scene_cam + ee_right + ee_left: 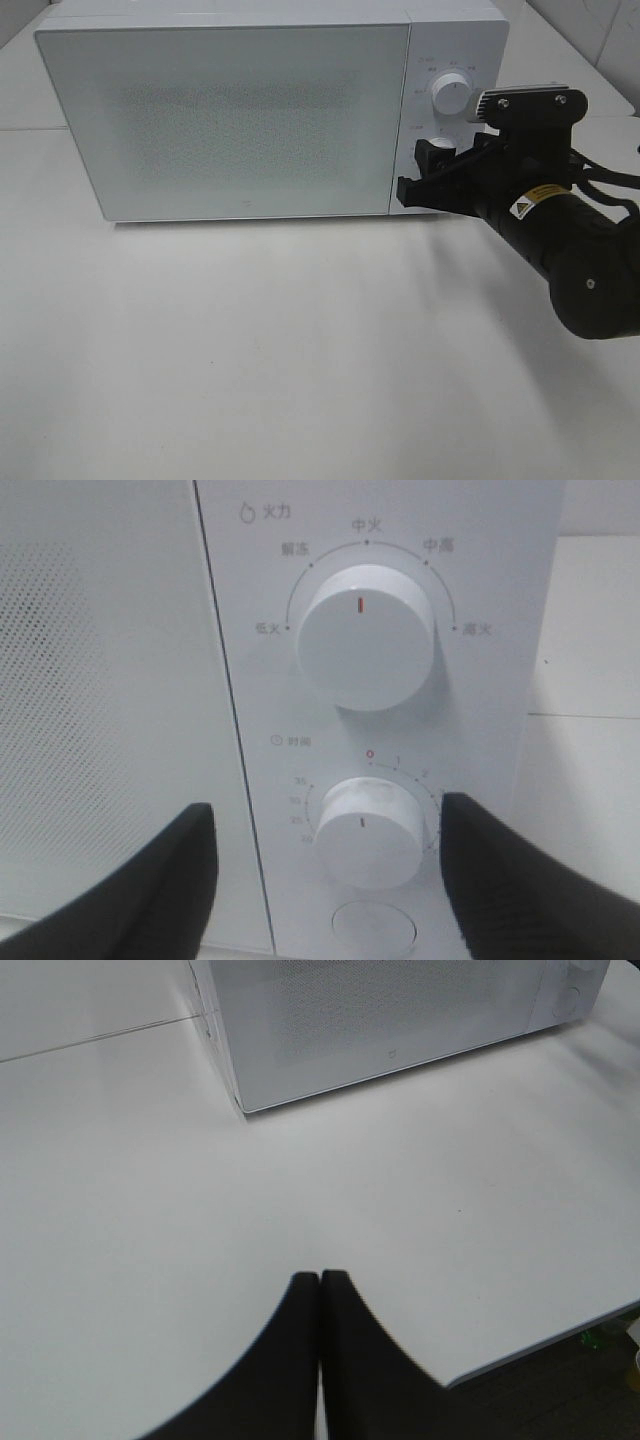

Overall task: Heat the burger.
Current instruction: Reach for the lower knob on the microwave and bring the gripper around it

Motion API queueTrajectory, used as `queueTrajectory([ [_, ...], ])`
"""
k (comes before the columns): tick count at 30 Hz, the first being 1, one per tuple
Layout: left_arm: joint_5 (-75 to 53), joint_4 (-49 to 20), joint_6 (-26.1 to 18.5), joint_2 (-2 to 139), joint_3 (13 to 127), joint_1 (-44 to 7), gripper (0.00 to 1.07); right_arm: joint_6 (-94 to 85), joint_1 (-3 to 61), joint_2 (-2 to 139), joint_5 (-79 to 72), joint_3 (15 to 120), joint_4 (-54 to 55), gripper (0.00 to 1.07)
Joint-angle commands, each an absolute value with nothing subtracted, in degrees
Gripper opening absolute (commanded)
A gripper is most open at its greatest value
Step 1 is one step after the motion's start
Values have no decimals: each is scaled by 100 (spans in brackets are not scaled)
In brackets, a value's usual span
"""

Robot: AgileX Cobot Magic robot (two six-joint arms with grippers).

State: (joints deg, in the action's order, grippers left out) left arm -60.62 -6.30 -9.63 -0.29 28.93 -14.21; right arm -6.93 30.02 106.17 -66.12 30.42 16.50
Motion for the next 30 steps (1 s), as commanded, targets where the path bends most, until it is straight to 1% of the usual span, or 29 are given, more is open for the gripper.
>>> queueTrajectory([
  [1,-5976,-653,-968,-149,2888,-1404,0,-791,3008,10760,-7105,3065,1644,62],
  [2,-5976,-653,-968,-149,2888,-1404,0,-791,3008,10898,-7391,3065,1644,62],
  [4,-5976,-653,-968,-149,2888,-1404,0,-791,3002,10955,-7437,3071,1644,62],
  [15,-5976,-653,-968,-138,2888,-1404,0,-831,3002,11379,-7357,3598,1662,62],
  [20,-5976,-653,-968,-138,2888,-1404,0,-848,2997,11385,-7351,3615,1833,62],
  [30,-5976,-653,-968,-143,2882,-1404,0,-848,2997,11551,-7385,3621,1822,62],
])
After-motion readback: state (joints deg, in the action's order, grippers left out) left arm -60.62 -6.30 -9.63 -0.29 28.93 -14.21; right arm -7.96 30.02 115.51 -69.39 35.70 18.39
